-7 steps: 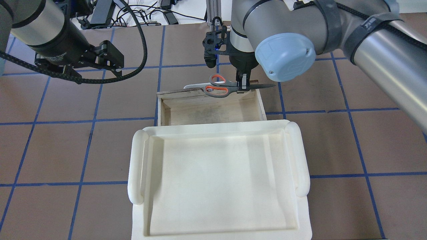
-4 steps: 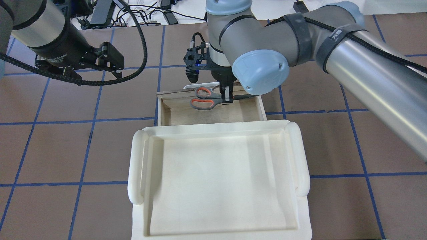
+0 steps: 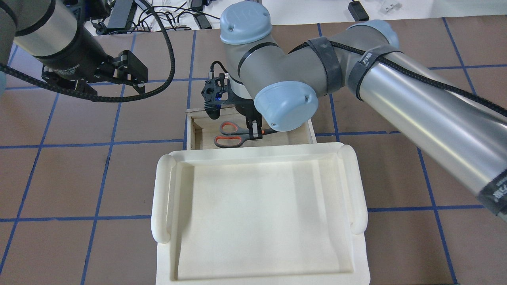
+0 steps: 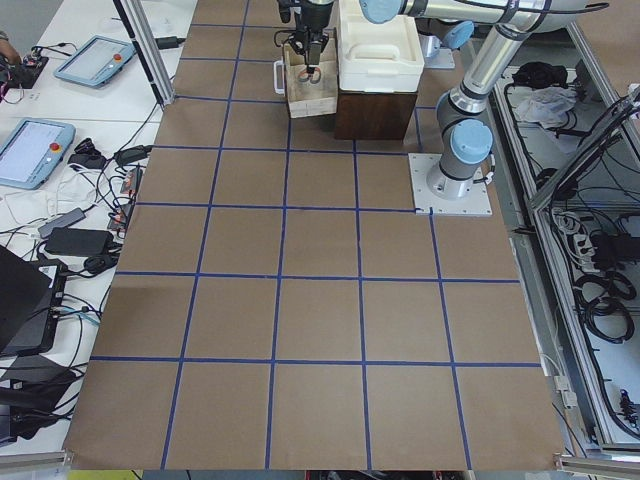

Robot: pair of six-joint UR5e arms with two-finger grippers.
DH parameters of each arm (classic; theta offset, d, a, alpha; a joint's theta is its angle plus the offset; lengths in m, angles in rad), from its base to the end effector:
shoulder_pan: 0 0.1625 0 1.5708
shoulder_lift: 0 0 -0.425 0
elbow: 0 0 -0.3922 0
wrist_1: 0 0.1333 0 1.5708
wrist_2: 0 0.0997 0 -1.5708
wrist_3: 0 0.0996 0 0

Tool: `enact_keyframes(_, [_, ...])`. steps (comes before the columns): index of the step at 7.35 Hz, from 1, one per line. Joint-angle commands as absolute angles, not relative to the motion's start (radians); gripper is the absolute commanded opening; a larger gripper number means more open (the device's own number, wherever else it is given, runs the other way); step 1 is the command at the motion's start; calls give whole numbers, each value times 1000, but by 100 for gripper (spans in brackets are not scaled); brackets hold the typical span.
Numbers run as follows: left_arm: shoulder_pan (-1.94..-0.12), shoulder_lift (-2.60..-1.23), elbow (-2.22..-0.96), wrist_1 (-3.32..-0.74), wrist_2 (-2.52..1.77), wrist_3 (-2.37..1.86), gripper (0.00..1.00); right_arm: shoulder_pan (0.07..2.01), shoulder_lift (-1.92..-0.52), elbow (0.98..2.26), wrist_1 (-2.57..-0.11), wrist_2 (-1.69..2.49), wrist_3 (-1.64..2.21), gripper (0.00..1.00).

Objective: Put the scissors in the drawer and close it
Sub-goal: 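Open the right gripper to release the scissors and withdraw upward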

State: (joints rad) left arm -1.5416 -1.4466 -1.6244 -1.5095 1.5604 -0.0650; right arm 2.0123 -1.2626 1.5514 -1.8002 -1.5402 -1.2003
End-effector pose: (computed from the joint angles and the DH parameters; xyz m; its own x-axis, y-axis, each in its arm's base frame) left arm -0.1211 -0.4542 0.5263 -0.9956 -0.0921 0.0188 -0.0938 0.9870 -0.1306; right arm 0.3790 -0.4828 0.3505 0.0701 -0.9953 -0.0664 -0.9975 -0.0698 -0.0070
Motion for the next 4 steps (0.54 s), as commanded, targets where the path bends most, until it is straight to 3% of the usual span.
enact_keyframes(1, [-1542, -1447, -1624, -1511, 1562, -64, 100, 2016, -1265, 1562, -1807, -1539, -1203, 52])
enact_keyframes(2, [-1542, -1447, -1624, -1511, 1562, -64, 100, 2016, -1261, 1562, -1854, -1540, -1195, 65])
enact_keyframes(3, [-1542, -1447, -1624, -1511, 1562, -64, 100, 2014, -1264, 1562, -1858, -1539, -1193, 100])
enact_keyframes(4, [-1542, -1447, -1624, -1511, 1562, -66, 100, 2007, -1276, 1548, -1861, -1554, -1193, 100])
